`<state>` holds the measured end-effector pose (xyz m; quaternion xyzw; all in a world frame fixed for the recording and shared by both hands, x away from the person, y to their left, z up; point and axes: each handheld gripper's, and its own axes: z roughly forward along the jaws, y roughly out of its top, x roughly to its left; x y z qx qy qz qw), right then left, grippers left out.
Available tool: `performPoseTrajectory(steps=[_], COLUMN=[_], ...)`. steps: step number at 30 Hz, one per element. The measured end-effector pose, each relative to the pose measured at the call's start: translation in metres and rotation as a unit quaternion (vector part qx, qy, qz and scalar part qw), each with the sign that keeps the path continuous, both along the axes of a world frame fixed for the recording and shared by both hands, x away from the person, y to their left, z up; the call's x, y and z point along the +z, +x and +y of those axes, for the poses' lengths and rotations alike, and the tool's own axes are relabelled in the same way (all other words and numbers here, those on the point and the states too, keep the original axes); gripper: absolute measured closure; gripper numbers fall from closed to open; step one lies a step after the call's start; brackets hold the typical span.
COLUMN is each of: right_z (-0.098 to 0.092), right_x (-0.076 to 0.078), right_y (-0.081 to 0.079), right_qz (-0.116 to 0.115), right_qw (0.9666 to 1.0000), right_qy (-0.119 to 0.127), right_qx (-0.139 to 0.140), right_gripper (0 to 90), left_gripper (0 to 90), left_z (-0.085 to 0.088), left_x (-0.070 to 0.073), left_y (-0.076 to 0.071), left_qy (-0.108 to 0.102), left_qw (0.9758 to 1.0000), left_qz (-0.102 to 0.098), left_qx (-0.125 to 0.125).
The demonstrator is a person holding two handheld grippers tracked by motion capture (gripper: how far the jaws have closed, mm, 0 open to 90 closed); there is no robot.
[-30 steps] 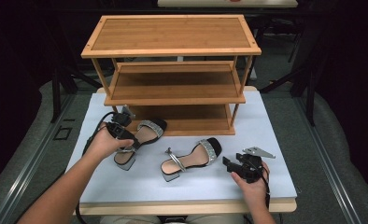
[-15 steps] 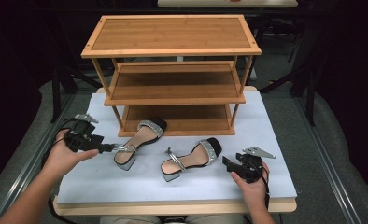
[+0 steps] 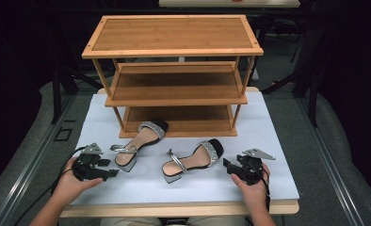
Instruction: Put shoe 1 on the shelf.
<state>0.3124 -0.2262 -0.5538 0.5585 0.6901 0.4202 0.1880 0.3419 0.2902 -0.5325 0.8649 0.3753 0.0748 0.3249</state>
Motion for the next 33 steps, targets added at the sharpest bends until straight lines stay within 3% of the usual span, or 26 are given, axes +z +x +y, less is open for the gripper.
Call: performPoseTrajectory(steps=[2,4,6,8,11,16,18,21,25,26,30,33], right_z=[0.000,-0.001,-0.001,-0.002,-0.001,0.000,-0.001,-0.001,-0.002,-0.002,-0.002,-0.002], right_x=[-0.001,-0.001,-0.001,-0.001,-0.001,0.000,0.000,0.000,0.000,0.001,0.001,0.001], right_y=[0.000,0.000,0.001,0.000,0.001,0.000,0.000,0.000,0.000,0.000,0.000,0.000], right_qz=[-0.002,0.002,0.001,0.001,-0.003,-0.001,0.001,-0.001,-0.003,-0.003,-0.004,-0.004], right_qw=[1.0000,1.0000,1.0000,1.0000,1.0000,1.0000,1.0000,1.0000,1.0000,1.0000,1.0000,1.0000], right_qy=[-0.002,-0.001,0.002,0.001,0.004,0.000,0.003,0.002,0.004,0.004,0.004,0.004], right_qx=[-0.004,-0.001,-0.001,-0.001,0.000,0.001,0.002,0.001,0.004,0.004,0.003,0.003], right_gripper=[36.3,36.3,36.3,36.3,36.3,36.3,36.3,36.3,36.3,36.3,36.3,36.3], left_gripper=[44.6,45.6,47.1,45.3,41.4,34.0,31.8,28.9,29.1,29.7,30.2,30.4], left_z=[-0.001,-0.003,-0.008,-0.015,-0.026,-0.048,-0.056,-0.062,-0.069,-0.072,-0.081,-0.082], left_x=[-0.002,-0.005,-0.006,-0.007,-0.009,-0.013,-0.017,-0.021,-0.019,-0.017,-0.011,-0.006], left_y=[0.003,0.004,0.002,0.001,0.001,-0.003,-0.004,-0.003,-0.004,-0.005,-0.005,-0.001], left_qy=[-0.011,-0.022,-0.036,-0.029,-0.044,-0.046,-0.054,-0.064,-0.057,-0.046,-0.045,-0.056], left_qw=[0.9999,0.9997,0.9992,0.9993,0.9987,0.9976,0.9968,0.9963,0.9966,0.9967,0.9971,0.9965], left_qz=[-0.007,-0.001,-0.013,-0.022,-0.021,-0.042,-0.056,-0.056,-0.060,-0.068,-0.062,-0.058], left_qx=[0.000,-0.007,-0.013,-0.009,-0.016,-0.029,-0.018,-0.001,0.002,-0.002,0.007,0.019])
